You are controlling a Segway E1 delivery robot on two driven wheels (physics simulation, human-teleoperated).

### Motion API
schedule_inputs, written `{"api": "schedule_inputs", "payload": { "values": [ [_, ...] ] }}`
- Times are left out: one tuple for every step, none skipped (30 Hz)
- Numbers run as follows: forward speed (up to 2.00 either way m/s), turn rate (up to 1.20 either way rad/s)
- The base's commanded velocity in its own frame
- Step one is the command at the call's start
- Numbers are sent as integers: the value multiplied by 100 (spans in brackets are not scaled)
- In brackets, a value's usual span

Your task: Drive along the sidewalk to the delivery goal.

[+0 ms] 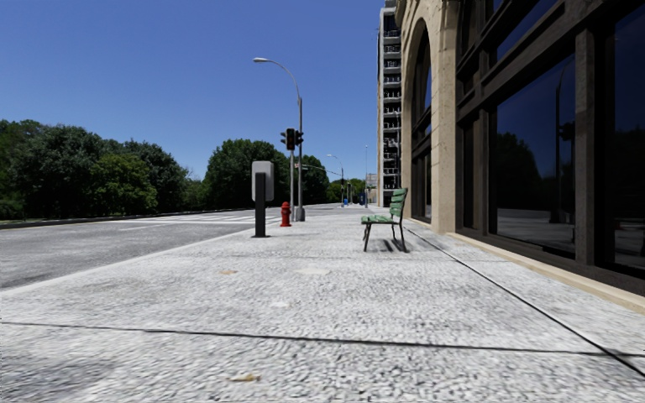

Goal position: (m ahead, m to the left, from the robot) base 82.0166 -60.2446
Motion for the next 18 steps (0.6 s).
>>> {"api": "schedule_inputs", "payload": {
  "values": [
    [200, 0],
    [200, 0],
    [200, 0],
    [200, 0],
    [200, 11],
    [200, 23],
    [200, 27],
    [200, 27],
    [200, 35],
    [200, 38],
    [200, 38],
    [200, 38],
    [200, 38],
    [200, 25],
    [200, 18],
    [200, 18],
    [200, 7],
    [200, 0]
  ]
}}
